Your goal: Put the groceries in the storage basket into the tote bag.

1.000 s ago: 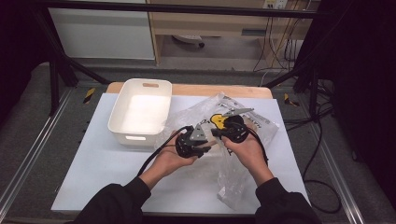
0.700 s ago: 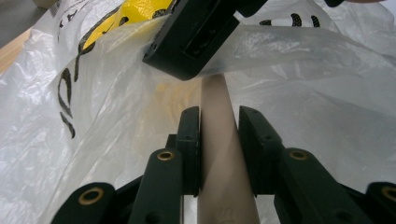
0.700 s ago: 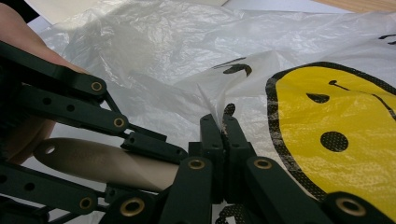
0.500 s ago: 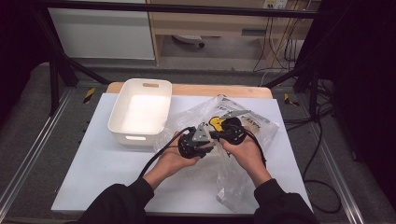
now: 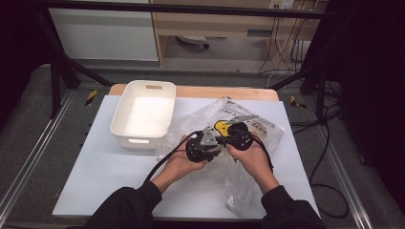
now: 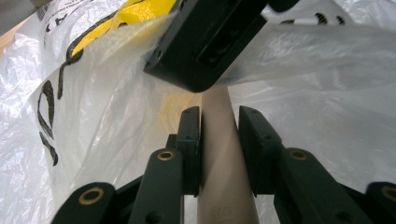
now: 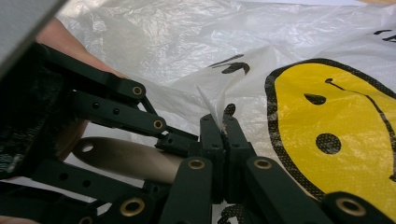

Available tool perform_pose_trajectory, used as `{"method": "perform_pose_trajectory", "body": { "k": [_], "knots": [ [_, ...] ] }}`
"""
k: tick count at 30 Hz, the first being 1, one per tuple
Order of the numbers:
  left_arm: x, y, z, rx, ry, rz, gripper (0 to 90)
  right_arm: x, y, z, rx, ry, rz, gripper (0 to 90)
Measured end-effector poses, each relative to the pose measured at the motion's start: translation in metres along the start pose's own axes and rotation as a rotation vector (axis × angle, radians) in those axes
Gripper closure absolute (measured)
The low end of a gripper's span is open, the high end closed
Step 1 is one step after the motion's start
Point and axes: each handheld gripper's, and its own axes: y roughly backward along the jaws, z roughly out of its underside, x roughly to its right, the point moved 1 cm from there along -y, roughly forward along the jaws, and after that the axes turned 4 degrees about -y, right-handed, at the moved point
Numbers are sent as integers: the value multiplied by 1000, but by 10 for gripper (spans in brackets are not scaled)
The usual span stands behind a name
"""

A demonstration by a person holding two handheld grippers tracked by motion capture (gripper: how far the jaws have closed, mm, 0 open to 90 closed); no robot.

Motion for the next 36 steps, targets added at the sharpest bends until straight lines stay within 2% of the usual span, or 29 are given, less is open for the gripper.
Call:
{"method": "perform_pose_trajectory", "body": {
  "k": [12,15,20,22,25,28,36],
  "knots": [
    [-1,-14,7,3,4,-8,702,7,8,9,-1,-14,14,900],
    [0,-17,8,18,4,-13,703,8,7,12,-3,-21,16,900],
    [-2,-20,7,55,38,-1,703,11,6,14,-11,-33,10,900],
    [-2,-20,6,65,16,-18,704,12,6,15,-14,-32,14,900],
    [-2,-24,8,73,38,-9,704,14,5,18,-14,-38,15,900],
    [-1,-27,9,56,25,-7,705,13,5,22,-18,-44,14,900],
    [-1,-33,11,73,11,-25,706,15,7,28,-16,-51,20,900]
  ]
}}
